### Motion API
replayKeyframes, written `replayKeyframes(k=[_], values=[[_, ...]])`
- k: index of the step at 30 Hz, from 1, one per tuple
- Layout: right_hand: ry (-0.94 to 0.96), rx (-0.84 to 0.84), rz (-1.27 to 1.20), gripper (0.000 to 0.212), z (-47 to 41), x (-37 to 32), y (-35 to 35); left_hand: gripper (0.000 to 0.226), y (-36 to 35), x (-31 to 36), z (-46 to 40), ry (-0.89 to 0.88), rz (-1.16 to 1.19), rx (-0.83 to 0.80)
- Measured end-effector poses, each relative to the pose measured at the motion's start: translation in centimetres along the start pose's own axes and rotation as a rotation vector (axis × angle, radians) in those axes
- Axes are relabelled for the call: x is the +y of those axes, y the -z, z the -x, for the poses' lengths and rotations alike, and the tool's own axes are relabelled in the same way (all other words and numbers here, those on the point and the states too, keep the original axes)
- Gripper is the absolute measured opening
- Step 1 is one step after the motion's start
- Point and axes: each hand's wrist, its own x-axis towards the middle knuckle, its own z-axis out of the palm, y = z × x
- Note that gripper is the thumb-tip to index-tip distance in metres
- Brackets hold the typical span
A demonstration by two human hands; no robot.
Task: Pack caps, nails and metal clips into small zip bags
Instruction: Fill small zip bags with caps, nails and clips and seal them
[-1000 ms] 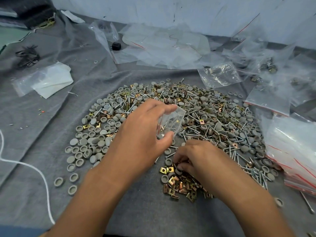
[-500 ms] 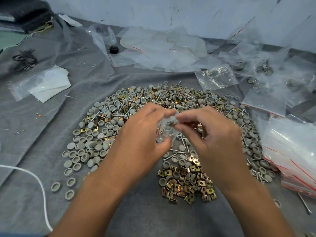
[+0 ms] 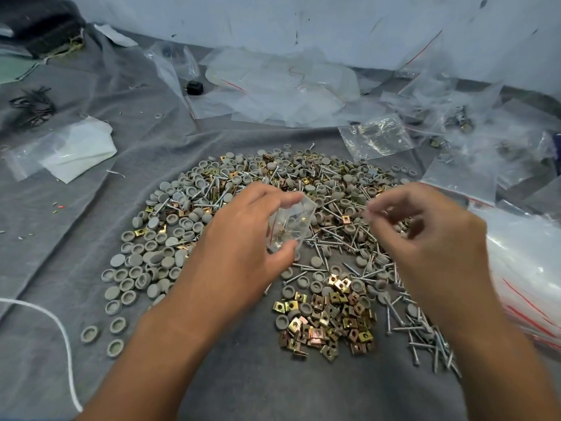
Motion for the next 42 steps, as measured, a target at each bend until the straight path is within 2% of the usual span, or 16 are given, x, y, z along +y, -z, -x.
replayKeyframes(k=[1, 3, 5, 7, 13, 20, 23, 26, 28, 32, 35, 40, 42], values=[[-0.149, -0.094, 0.088, 0.016, -0.1, 1.1, 1.3, 0.059, 0.0, 0.0, 0.0, -0.002, -0.006, -0.001], [-0.459, -0.439, 0.32, 0.021, 0.1, 3.4, 3.1, 0.06, -0.1, 0.0, 0.0, -0.005, -0.01, -0.006], [-0.612, -0.722, 0.479, 0.031, 0.7, 4.8, 3.6, 0.059, -0.1, 0.2, -0.1, -0.007, -0.01, -0.01], [-0.659, -0.781, 0.488, 0.035, 1.0, 5.1, 3.2, 0.06, -0.2, 0.3, -0.1, -0.01, -0.01, -0.011], [-0.655, -0.652, 0.498, 0.017, 1.4, 6.1, 2.1, 0.061, -0.2, 0.2, -0.2, -0.025, -0.003, -0.007], [-0.592, -0.593, 0.475, 0.014, 1.5, 6.9, 2.9, 0.062, -0.2, 0.3, -0.1, -0.033, 0.009, -0.001], [-0.522, -0.526, 0.242, 0.008, 1.4, 6.8, 2.9, 0.061, -0.2, 0.3, 0.0, -0.027, 0.007, -0.003], [-0.465, -0.357, -0.259, 0.006, 0.8, 4.9, 2.3, 0.059, -0.3, 0.4, 0.0, -0.018, 0.015, -0.008], [-0.417, -0.278, -0.543, 0.015, 0.4, 2.9, 1.6, 0.059, -0.4, 0.5, -0.1, -0.013, 0.022, -0.016], [-0.23, -0.183, -0.74, 0.01, 0.2, -0.4, -1.1, 0.059, -0.6, 0.7, -0.1, -0.008, 0.024, -0.027], [-0.139, -0.105, -0.719, 0.01, 0.5, -1.5, -3.2, 0.059, -0.5, 0.6, -0.2, -0.011, 0.027, -0.03], [0.03, 0.002, -0.338, 0.013, 0.6, -2.1, -4.9, 0.056, -0.5, 0.5, -0.2, -0.014, 0.052, -0.031], [0.036, 0.038, -0.28, 0.013, 0.6, -2.0, -5.0, 0.056, -0.5, 0.5, -0.2, -0.011, 0.056, -0.029]])
